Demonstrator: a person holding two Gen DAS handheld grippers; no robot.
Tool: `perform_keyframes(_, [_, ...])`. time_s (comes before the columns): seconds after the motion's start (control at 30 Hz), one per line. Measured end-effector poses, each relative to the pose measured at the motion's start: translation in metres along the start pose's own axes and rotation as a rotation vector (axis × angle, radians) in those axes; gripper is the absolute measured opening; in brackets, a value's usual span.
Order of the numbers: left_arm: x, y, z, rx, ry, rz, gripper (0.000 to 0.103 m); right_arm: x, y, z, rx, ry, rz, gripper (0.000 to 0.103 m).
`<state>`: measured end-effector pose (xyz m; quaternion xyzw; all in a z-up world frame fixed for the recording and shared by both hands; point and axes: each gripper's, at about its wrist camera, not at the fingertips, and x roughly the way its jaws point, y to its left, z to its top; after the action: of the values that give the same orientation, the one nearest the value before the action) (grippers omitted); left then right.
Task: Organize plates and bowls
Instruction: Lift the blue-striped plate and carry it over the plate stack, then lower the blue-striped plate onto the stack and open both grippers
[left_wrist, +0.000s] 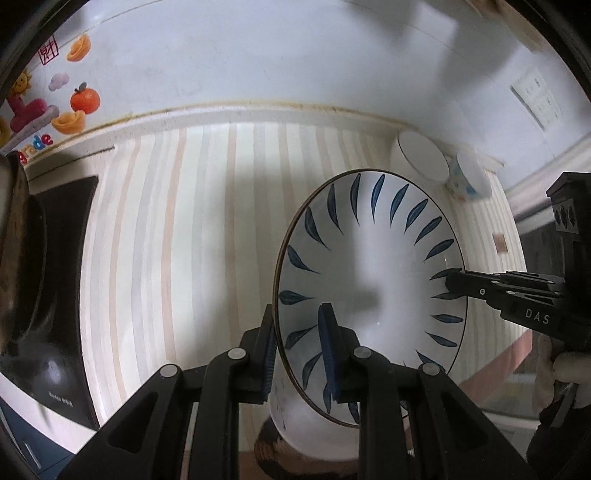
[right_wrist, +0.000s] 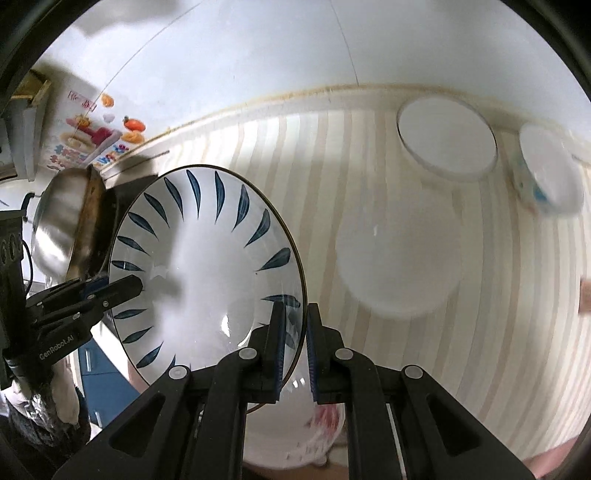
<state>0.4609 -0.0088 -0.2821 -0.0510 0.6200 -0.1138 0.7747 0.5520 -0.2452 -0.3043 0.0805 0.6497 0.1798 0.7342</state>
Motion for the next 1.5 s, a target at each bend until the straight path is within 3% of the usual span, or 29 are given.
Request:
perform_keyframes(0.33, [0.030,-0.008,-0.045,0.024,0.082,0.005,0.019,0.024,-0.011,-0.081,0.058,0.059,0.015,0.012])
perform_keyframes(0.5, [0.047,-0.009,-0.053,0.026,0.112,0.013,0.019,0.038,-0.021,-0.104,0.084,0.081,0.014,0.012])
perform_keyframes(0.9, [0.080,-0.012,-0.057,0.025,0.169,0.051,0.020,0.064,-0.040,-0.116,0.106,0.108,0.004,0.012])
perform_keyframes(1.27, [0.089,-0.021,-0.060,0.008,0.176,0.070,0.022,0.076,-0.029,-0.109,0.094,0.135,0.003,0.012])
perform_keyframes(1.5, [0.093,-0.017,-0.064,-0.048,0.206,0.048,0.023,0.075,-0.029,-0.106,0.142,0.142,0.004,0.018])
